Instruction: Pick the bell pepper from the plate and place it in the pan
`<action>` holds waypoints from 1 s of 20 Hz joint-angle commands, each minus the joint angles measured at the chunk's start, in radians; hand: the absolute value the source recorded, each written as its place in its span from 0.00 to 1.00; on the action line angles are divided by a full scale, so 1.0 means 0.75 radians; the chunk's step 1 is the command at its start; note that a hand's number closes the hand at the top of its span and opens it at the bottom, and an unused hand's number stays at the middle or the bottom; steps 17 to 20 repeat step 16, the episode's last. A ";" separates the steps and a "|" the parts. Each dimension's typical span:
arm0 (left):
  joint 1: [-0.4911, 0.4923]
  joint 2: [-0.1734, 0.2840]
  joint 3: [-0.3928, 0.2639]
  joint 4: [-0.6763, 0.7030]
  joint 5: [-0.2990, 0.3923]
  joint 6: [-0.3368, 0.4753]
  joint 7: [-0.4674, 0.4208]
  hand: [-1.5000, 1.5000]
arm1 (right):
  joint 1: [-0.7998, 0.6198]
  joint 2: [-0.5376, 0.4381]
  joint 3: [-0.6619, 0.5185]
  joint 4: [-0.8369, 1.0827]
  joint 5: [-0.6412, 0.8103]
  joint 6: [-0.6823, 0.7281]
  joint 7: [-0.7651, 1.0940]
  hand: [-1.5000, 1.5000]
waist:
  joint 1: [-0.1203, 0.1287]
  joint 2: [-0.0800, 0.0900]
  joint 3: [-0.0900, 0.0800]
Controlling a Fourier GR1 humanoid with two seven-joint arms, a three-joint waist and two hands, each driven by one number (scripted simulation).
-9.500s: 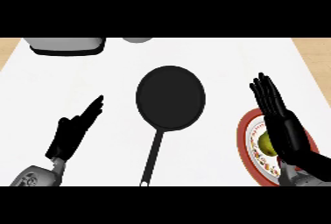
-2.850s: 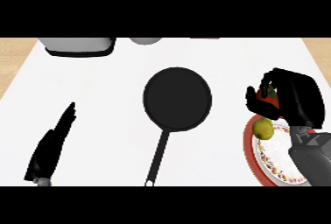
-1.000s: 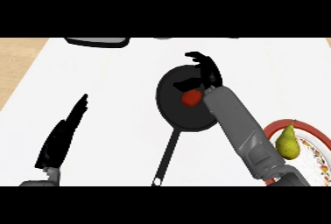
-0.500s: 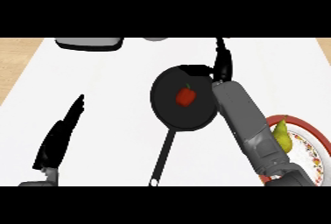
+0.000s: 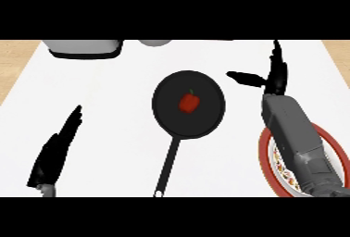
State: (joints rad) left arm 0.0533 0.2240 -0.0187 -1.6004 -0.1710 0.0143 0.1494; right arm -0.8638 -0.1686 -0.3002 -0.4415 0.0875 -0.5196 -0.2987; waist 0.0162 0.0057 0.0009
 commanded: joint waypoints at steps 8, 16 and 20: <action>0.027 -0.037 -0.005 -0.095 -0.028 0.015 0.082 0.50 | 0.370 -0.321 -0.021 -0.254 -0.089 0.389 -0.071 0.00 | -0.030 -0.012 -0.001; 0.037 -0.061 0.032 0.099 -0.063 0.005 -0.146 0.50 | 0.447 -0.413 -0.051 -0.280 -0.153 0.545 -0.094 0.00 | -0.016 -0.006 -0.001; 0.037 -0.061 0.032 0.099 -0.063 0.005 -0.146 0.50 | 0.447 -0.413 -0.051 -0.280 -0.153 0.545 -0.094 0.00 | -0.016 -0.006 -0.001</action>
